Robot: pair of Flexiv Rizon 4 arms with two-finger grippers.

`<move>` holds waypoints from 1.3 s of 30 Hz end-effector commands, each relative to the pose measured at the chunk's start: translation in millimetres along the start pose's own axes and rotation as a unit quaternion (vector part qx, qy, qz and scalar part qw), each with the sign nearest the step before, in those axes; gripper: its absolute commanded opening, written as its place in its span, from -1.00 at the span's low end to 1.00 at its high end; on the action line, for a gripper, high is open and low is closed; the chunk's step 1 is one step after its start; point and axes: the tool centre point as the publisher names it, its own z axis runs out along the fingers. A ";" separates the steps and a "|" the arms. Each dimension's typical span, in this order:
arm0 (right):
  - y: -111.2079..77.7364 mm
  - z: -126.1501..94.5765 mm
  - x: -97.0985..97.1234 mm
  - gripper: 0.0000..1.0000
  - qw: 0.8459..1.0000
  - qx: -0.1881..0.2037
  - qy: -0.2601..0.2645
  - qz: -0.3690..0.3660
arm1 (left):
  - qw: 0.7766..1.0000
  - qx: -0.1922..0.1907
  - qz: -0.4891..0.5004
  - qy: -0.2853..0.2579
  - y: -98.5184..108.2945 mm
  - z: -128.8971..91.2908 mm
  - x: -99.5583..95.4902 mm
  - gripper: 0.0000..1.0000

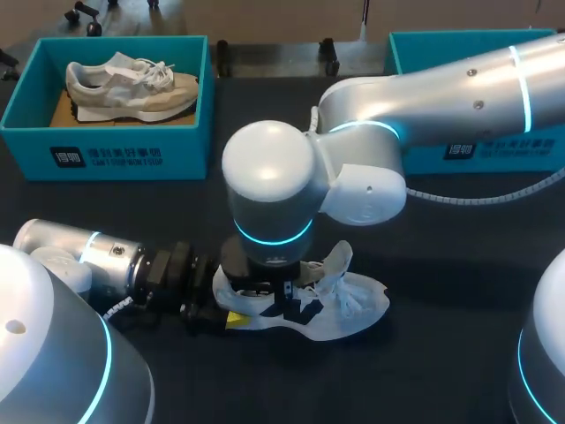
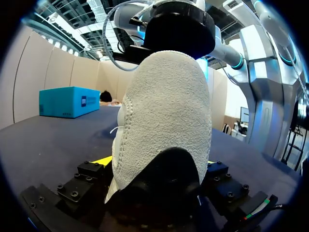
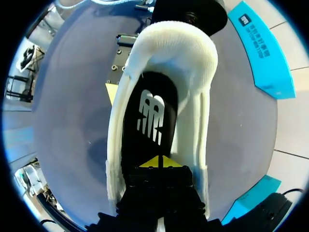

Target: Take the shoe out of the shoebox, open the shoe tongue, remove and reinsert the insole, then place the shoe into the shoebox

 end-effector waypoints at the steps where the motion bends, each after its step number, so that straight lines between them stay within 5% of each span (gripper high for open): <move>1: -11.7 -3.9 1.4 -1.00 1.000 -0.005 -0.006 0.004 | 1.000 0.000 0.000 -0.001 1.7 -0.2 -0.8 -1.00; 8: -16.6 -4.7 -0.8 -0.97 1.000 -0.003 -0.011 0.009 | 1.000 0.000 0.000 -0.001 1.7 -0.2 -0.8 -1.00; 11: -17.3 -2.8 -1.9 -0.45 1.000 -0.002 -0.011 0.010 | 1.000 0.000 0.000 -0.001 1.7 -0.2 -0.8 -1.00; 17: -20.7 3.1 -2.2 -0.30 1.000 -0.003 -0.006 0.013 | 1.000 0.000 0.000 -0.001 1.7 -0.2 -0.8 -1.00; 31: -20.7 29.5 1.5 -0.33 0.997 0.009 0.067 0.028 | 1.000 0.000 0.000 -0.001 1.7 -0.2 -0.8 -1.00; 39: -16.6 32.1 14.5 -0.62 0.991 0.025 0.128 0.023 | 1.000 0.000 0.000 -0.001 1.7 -0.2 -0.8 -1.00</move>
